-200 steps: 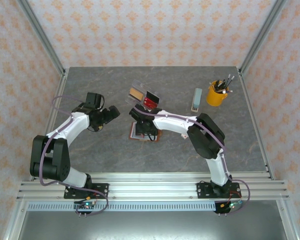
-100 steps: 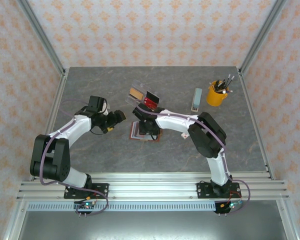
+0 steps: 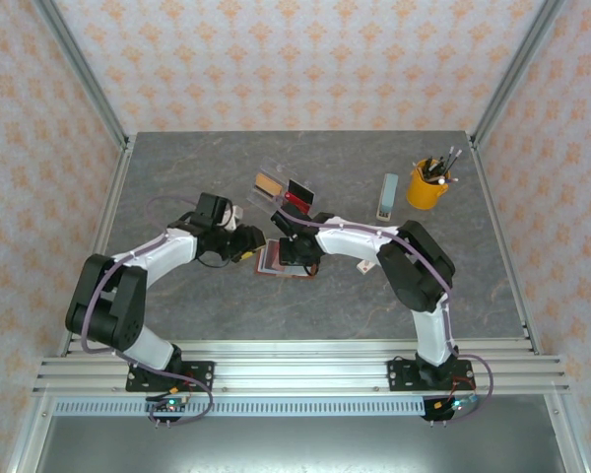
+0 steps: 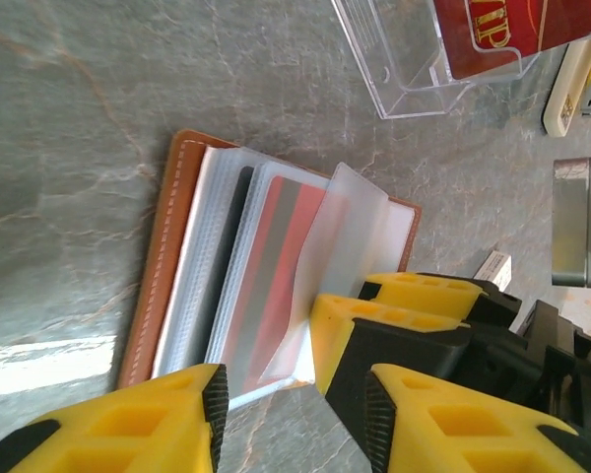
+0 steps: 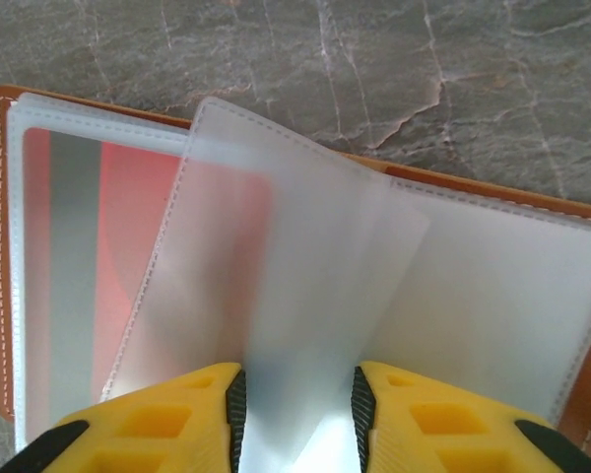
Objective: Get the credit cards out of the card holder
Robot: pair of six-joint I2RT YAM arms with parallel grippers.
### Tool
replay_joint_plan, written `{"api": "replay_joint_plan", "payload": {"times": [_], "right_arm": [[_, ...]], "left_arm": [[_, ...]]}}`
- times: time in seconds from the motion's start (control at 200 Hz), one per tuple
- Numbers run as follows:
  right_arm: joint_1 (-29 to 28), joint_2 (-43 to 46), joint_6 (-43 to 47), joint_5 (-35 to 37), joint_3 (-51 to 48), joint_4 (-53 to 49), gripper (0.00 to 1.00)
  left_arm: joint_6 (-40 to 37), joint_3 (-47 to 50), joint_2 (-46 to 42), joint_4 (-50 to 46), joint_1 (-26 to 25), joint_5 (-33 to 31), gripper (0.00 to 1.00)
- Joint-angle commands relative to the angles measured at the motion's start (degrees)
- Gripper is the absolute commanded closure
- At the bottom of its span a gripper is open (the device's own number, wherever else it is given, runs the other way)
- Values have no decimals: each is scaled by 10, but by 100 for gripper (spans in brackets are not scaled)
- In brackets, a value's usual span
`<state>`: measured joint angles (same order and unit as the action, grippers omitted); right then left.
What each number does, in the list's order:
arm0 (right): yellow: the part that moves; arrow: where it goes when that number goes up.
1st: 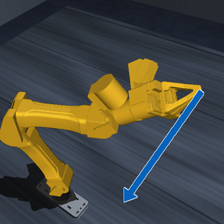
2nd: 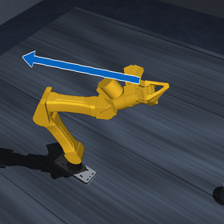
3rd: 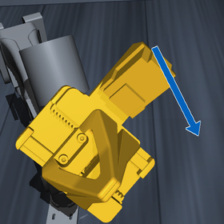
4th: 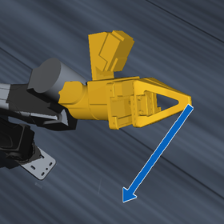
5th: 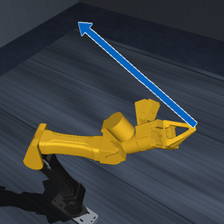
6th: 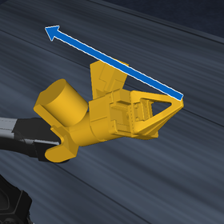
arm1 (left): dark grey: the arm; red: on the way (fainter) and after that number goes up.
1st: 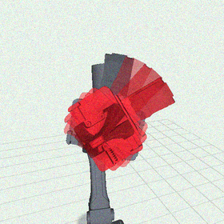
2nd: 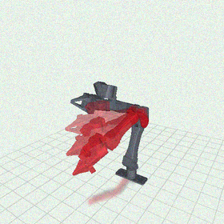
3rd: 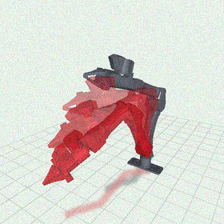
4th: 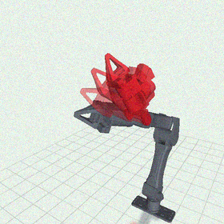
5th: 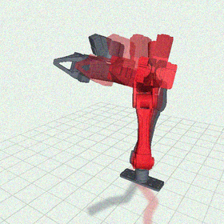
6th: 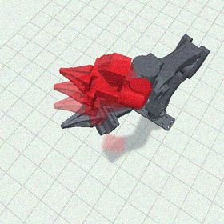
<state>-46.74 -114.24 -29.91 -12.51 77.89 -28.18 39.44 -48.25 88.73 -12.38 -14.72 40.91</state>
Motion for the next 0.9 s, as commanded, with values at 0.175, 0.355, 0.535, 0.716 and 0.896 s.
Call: {"api": "replay_joint_plan", "payload": {"times": [0.175, 0.355, 0.535, 0.716, 0.896], "right_arm": [[2, 15, -5, 5, -31, 9, 72], [2, 32, -15, 9, -46, 33, 76], [2, 55, -27, 1, -69, 75, 77], [4, 61, -34, -13, -73, 92, 77], [5, 59, -39, -16, -74, 101, 81]], "left_arm": [[29, -17, 56, 45, -31, 16, 62], [42, -21, 93, 62, -31, 37, 62], [40, -27, 103, 59, -30, 43, 62], [30, -37, 93, 36, -33, 31, 62], [22, -47, 101, 24, -38, 37, 67]]}}
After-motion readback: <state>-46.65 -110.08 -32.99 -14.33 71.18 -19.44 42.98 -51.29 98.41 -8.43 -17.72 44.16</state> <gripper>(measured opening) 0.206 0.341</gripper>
